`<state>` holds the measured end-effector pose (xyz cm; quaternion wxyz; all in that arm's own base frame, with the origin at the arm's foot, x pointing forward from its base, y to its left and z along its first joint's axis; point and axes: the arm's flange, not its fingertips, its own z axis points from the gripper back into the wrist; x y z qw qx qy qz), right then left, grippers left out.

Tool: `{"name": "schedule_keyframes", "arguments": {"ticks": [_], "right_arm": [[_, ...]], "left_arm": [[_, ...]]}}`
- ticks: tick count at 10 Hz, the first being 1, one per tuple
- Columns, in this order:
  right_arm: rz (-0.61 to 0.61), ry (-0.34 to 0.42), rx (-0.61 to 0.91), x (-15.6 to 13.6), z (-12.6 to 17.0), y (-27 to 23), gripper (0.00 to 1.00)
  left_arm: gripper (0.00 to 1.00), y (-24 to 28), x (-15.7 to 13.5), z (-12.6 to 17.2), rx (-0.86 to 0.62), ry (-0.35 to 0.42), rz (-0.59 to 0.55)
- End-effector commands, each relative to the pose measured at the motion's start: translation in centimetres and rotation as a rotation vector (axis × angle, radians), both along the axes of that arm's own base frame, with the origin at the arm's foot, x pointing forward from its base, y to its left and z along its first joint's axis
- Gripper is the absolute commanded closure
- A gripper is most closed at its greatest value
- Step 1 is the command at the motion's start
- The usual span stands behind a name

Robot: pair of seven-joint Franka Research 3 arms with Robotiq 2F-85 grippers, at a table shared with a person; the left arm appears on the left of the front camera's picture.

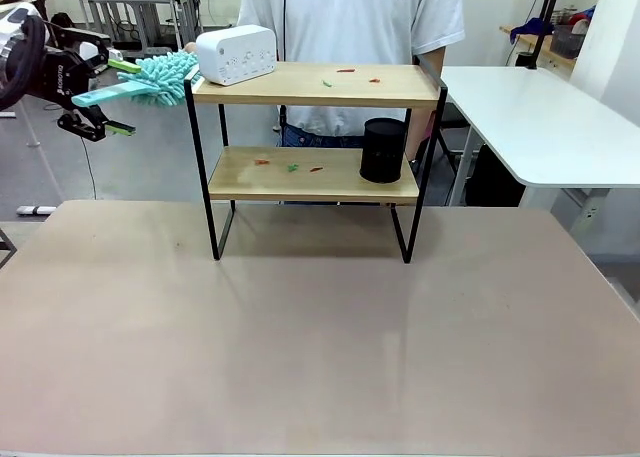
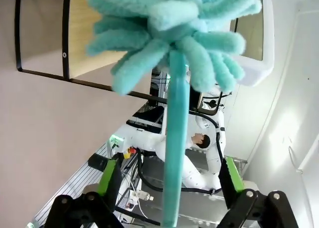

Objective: Clean the shelf.
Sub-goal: Pick up the Duster from the human.

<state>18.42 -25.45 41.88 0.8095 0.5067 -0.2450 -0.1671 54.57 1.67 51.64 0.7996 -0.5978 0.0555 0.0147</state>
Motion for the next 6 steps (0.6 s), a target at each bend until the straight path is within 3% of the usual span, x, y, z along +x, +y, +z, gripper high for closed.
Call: {"name": "schedule_keyframes", "arguments": {"ticks": [1,4,5,6], "right_arm": [[0.005,-0.033,-0.004,0.16,0.23,-0.14,0.0],[0.005,-0.033,-0.004,0.16,0.23,-0.14,0.0],[0.005,-0.033,-0.004,0.16,0.23,-0.14,0.0],[0.005,-0.033,-0.004,0.16,0.23,-0.14,0.0]], "left_arm": [[0.0,1.0,-0.82,0.12,0.026,0.006,0.039],[0.0,1.0,-0.89,0.19,-0.002,-0.029,0.084],[0.59,0.88,-0.92,0.16,-0.022,-0.055,0.104],[0.58,0.85,-1.01,0.22,-0.035,-0.071,0.113]]}}
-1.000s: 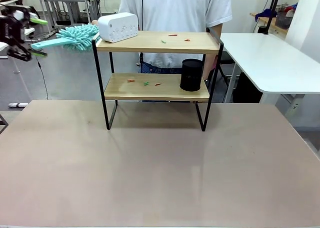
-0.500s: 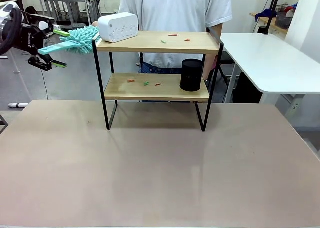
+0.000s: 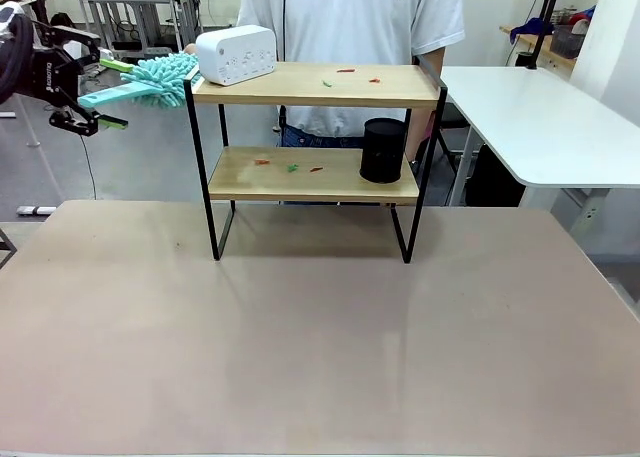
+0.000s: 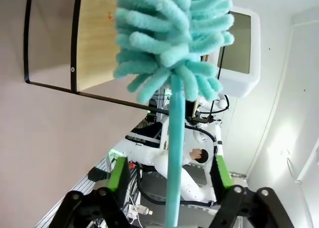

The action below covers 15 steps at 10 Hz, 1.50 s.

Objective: Clean the shelf.
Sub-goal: Pick up the Duster from the human.

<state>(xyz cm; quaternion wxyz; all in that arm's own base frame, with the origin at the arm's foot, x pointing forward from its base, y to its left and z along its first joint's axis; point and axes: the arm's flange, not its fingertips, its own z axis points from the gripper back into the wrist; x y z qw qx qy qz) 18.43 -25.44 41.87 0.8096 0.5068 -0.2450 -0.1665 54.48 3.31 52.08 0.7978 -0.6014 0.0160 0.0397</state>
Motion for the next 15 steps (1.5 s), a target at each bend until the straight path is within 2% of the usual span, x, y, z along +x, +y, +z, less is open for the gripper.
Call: {"name": "schedule_keyframes", "arguments": {"ticks": [1,3,4,5,6,12,13,14,15], "right_arm": [[0.004,-0.033,-0.004,0.2,0.2,-0.1,0.0],[0.004,-0.033,-0.004,0.2,0.2,-0.1,0.0],[0.004,-0.033,-0.004,0.2,0.2,-0.1,0.0],[0.004,-0.033,-0.004,0.2,0.2,-0.1,0.0],[0.004,-0.033,-0.004,0.2,0.2,-0.1,0.0],[0.004,-0.033,-0.004,0.2,0.2,-0.1,0.0],[0.004,-0.033,-0.004,0.2,0.2,-0.1,0.0],[0.004,-0.033,-0.004,0.2,0.2,-0.1,0.0],[0.004,-0.033,-0.004,0.2,0.2,-0.1,0.0]], "left_arm": [[1.0,-0.7,-1.0,-0.1,-0.035,-0.06,0.044],[1.0,-0.7,-1.1,0.0,-0.034,-0.076,0.046],[0.86,-0.7,-1.1,0.0,-0.032,-0.078,0.046],[0.95,-0.7,-1.1,0.0,-0.036,-0.08,0.045],[1.0,-0.8,-1.2,0.0,-0.04,-0.081,0.04],[1.0,-0.1,-2.4,0.4,-0.016,-0.108,0.02],[1.0,1.3,-4.2,1.7,0.044,-0.156,-0.027],[1.0,3.6,-7.2,3.2,0.142,-0.26,-0.085],[1.0,6.3,-10.9,4.7,0.273,-0.382,-0.091]]}}
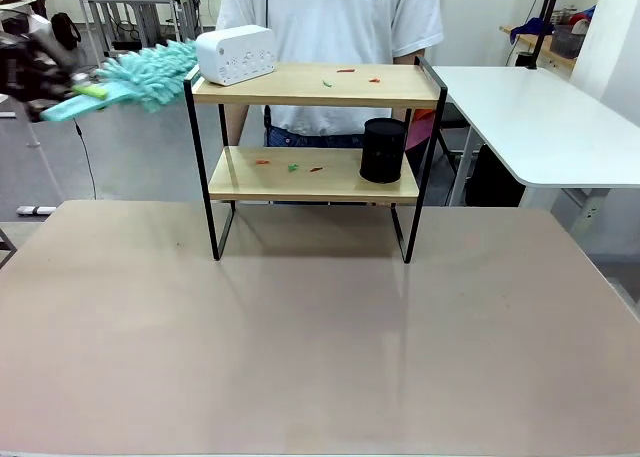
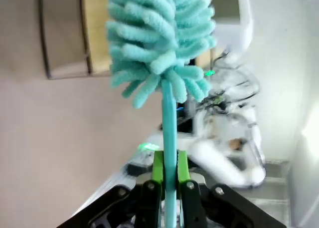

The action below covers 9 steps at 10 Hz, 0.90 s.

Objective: Clean the shelf.
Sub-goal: Pick up the Duster from the human.

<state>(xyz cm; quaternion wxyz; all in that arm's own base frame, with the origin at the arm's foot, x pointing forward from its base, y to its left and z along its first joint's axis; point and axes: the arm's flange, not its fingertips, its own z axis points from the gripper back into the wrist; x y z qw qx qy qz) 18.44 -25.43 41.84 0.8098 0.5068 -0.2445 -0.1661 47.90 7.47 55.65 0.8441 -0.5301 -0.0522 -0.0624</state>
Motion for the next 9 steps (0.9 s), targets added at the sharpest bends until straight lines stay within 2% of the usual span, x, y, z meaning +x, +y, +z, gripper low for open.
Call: {"name": "schedule_keyframes", "arguments": {"ticks": [1,2,3,4,5,6,7,8,9], "right_arm": [[0.002,-0.033,-0.003,0.1,0.3,-0.2,0.0],[0.002,-0.033,-0.003,0.1,0.3,-0.2,0.0],[0.002,-0.033,-0.003,0.1,0.3,-0.2,0.0],[0.002,-0.033,-0.003,0.1,0.3,-0.2,0.0],[0.002,-0.033,-0.003,0.1,0.3,-0.2,0.0],[0.002,-0.033,-0.003,0.1,0.3,-0.2,0.0],[0.002,-0.033,-0.003,0.1,0.3,-0.2,0.0],[0.002,-0.033,-0.003,0.1,0.3,-0.2,0.0],[0.002,-0.033,-0.003,0.1,0.3,-0.2,0.0]], "left_arm": [[1.0,5.0,-8.3,2.0,0.213,-0.273,0.023],[1.0,7.1,-12.1,2.0,0.324,-0.373,0.009],[1.0,8.5,-15.7,1.1,0.406,-0.448,-0.053],[1.0,9.1,-17.8,-0.2,0.465,-0.47,-0.034],[1.0,9.3,-19.5,-1.5,0.477,-0.477,-0.126],[1.0,9.2,-20.3,-2.9,0.527,-0.455,-0.22],[1.0,9.0,-20.4,-3.9,0.568,-0.408,-0.253],[1.0,10.4,-20.3,-1.2,0.502,-0.453,-0.165],[1.0,10.4,-20.3,-1.2,0.502,-0.453,-0.165]]}}
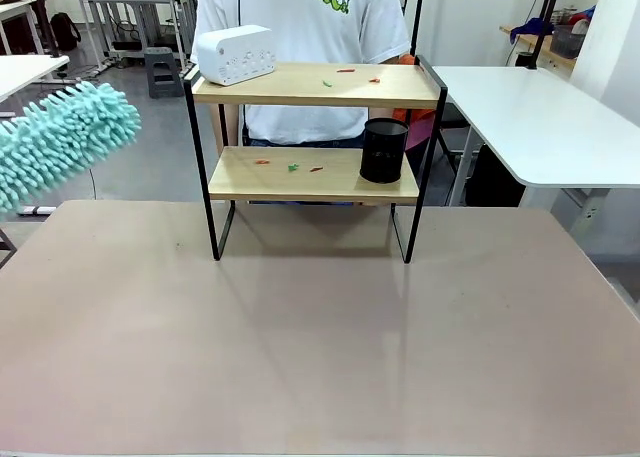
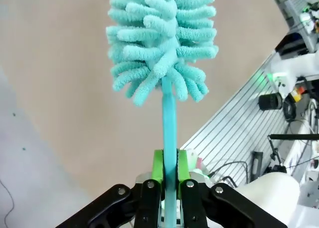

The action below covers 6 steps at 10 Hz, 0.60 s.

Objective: Clean the shelf.
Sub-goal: Pick up the Duster from the human, then clean the specific tier of the Shelf with the Duster once objects are removed.

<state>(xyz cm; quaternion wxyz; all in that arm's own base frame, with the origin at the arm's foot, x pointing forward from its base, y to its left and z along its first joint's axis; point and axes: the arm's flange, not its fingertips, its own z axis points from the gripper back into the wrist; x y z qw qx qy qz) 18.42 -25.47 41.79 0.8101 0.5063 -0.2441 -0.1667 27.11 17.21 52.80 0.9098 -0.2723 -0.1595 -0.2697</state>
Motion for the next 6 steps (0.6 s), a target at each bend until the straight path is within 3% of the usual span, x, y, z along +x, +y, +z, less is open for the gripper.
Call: {"name": "schedule_keyframes", "arguments": {"ticks": [1,6], "right_arm": [[0.003,-0.035,-0.003,0.16,0.31,-0.12,0.0],[0.003,-0.035,-0.003,0.16,0.31,-0.12,0.0]], "left_arm": [[1.0,0.62,0.46,1.64,-0.032,-0.023,0.029],[1.0,0.62,0.46,1.64,-0.032,-0.023,0.029]]}}
